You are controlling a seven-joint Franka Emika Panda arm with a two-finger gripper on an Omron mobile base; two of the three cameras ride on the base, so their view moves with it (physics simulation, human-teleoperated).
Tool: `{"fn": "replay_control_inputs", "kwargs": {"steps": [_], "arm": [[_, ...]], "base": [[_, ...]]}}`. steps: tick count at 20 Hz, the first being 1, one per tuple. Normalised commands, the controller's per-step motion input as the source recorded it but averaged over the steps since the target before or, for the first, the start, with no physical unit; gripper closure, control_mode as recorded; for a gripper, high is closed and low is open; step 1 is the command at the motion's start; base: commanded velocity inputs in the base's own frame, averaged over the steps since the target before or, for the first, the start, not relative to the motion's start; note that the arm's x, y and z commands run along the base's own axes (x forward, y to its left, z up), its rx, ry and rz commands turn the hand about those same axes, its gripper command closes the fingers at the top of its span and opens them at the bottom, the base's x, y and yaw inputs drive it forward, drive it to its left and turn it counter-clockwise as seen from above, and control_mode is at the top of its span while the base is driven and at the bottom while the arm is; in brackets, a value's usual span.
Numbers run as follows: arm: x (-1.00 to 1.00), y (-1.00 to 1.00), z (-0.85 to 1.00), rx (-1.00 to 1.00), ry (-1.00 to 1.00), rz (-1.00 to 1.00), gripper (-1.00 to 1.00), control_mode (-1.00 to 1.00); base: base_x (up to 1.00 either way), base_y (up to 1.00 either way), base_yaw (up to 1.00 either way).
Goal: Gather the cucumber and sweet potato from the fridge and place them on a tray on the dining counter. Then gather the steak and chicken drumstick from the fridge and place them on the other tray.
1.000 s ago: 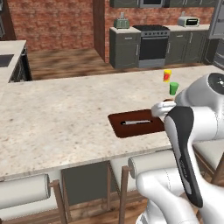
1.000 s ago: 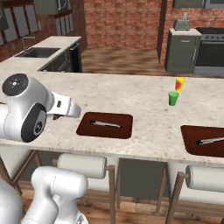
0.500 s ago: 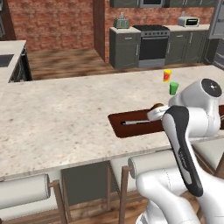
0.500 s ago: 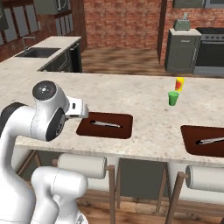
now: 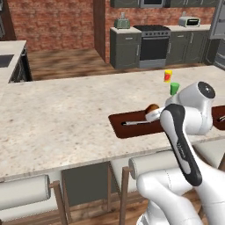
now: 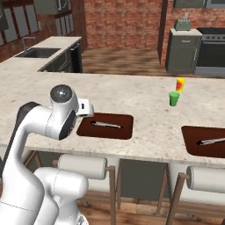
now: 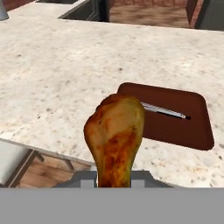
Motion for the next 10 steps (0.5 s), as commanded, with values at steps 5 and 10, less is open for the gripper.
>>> {"fn": "replay_control_inputs", "kwargs": {"steps": [5,10], "arm": [[0.03,0.0,-0.27,-0.01,0.0,0.01,1.0,-1.0],[0.26,0.0,-0.39,-0.04,0.05,0.0,1.0,-1.0]], "base": [[0.0,0.0,0.0],[0.0,0.0,0.0]]}}
